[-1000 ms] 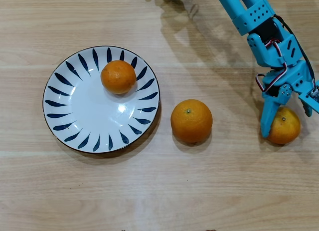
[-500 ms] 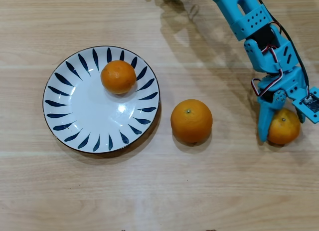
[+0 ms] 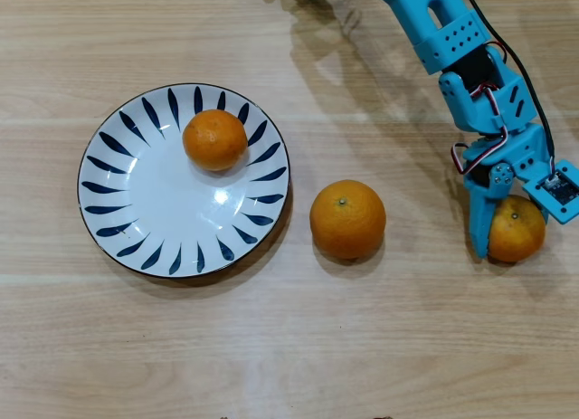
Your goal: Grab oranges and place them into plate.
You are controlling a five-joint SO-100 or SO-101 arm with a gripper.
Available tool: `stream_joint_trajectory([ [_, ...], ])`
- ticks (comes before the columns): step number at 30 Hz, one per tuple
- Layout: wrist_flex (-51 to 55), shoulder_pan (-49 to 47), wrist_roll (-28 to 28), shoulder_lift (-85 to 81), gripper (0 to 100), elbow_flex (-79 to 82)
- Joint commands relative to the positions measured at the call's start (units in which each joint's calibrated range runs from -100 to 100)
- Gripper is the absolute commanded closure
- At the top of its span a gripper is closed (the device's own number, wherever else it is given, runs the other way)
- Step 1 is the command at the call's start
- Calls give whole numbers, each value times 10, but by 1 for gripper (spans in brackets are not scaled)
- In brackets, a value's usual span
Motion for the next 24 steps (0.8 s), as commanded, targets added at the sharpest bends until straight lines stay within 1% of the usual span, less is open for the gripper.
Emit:
stream_joint_trajectory([
  [1,4,10,3,-42,66,-1],
  [3,60,11,6,-71,66,-4],
  [6,184,22,21,-115,66,-28],
  [7,259,32,35,-143,66,-51],
  [10,348,57,59,-184,66,-82],
  [15,457,118,100,-276,66,-89],
  [19,535,189,137,-341,66,-87],
  [24,584,300,203,-380,66,-87],
])
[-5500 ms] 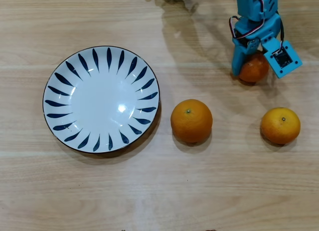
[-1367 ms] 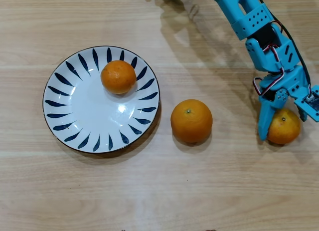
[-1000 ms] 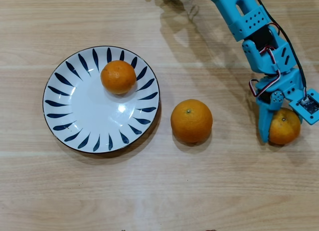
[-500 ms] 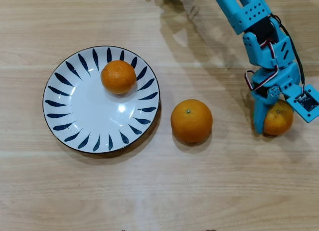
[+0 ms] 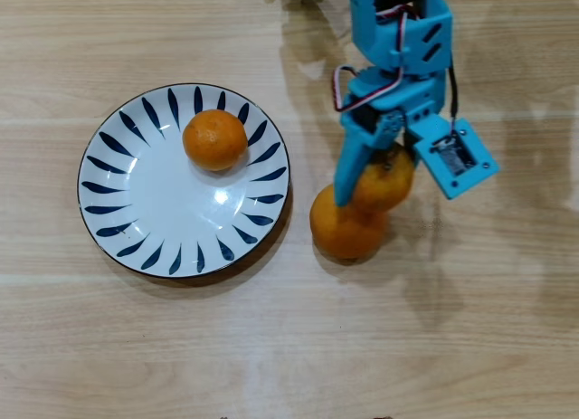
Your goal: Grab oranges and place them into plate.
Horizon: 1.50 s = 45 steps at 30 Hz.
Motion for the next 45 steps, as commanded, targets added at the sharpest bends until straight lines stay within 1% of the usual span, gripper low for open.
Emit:
stream_joint_trajectory([
  [1,25,100,57,-71,66,-39],
  [3,25,143,80,-64,66,-33],
  [7,18,222,105,-45,66,13],
  [10,13,244,108,-28,65,17],
  [14,9,249,104,-7,51,18],
  [16,9,246,103,-2,47,17],
  [21,8,228,102,-1,46,15],
  [25,33,190,101,-7,47,-39],
  [28,90,154,81,-7,55,-82],
  [29,111,124,68,-7,61,-101],
  [31,112,91,50,-7,64,-108],
  [33,112,59,32,-7,63,-107],
  [34,96,31,9,-7,60,-105],
  [38,56,-12,-34,-8,51,-71],
  [39,35,-29,-55,-14,48,-41],
  [41,-7,-42,-69,-24,46,4],
  [45,-137,-50,-77,-29,47,101],
])
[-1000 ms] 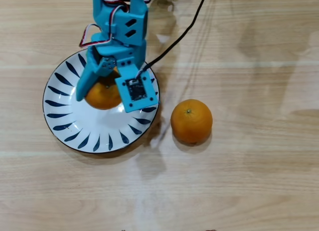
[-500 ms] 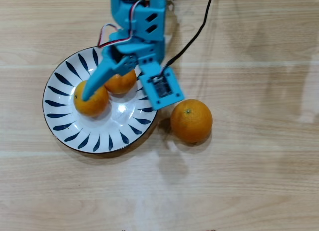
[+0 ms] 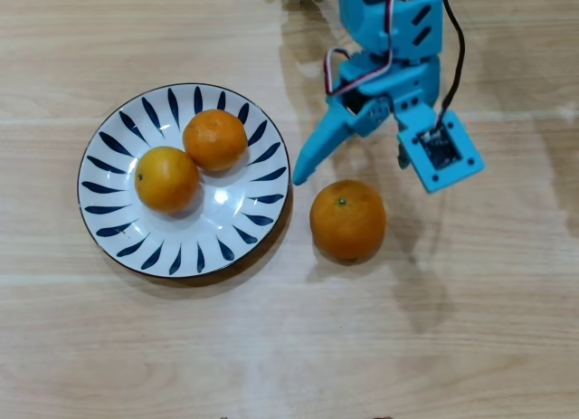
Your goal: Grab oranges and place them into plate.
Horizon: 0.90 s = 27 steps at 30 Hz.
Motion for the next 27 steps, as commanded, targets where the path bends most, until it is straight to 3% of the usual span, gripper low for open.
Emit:
stream_joint_trajectory([
  [1,-134,-6,-8,-33,48,83],
  [8,-262,23,17,-31,48,187],
  [16,-273,66,46,-29,48,218],
  [27,-274,52,-5,44,49,208],
])
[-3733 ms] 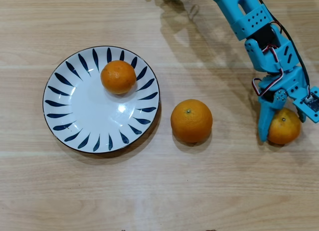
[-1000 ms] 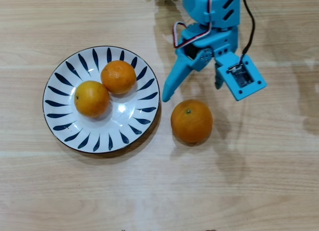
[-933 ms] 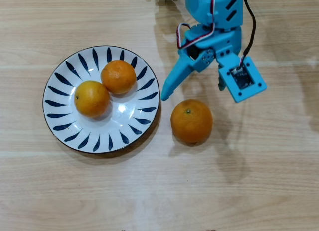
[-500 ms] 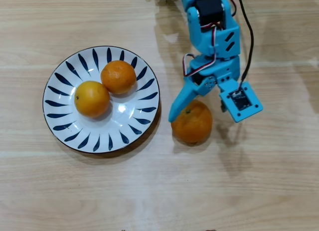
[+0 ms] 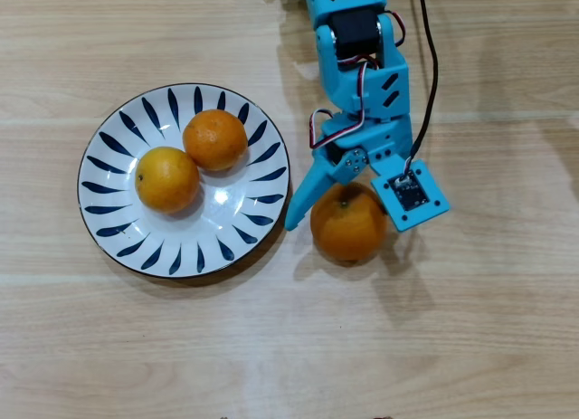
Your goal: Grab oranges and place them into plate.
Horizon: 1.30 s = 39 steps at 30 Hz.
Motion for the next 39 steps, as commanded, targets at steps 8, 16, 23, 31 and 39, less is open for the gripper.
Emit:
stream_joint_trajectory([
  [8,1,-11,-34,39,49,-8],
  [16,1,-15,-17,32,49,-40],
  [23,1,-28,-16,32,60,-61],
  [31,3,-30,-16,31,61,-60],
  [39,8,-31,-9,-31,61,-52],
])
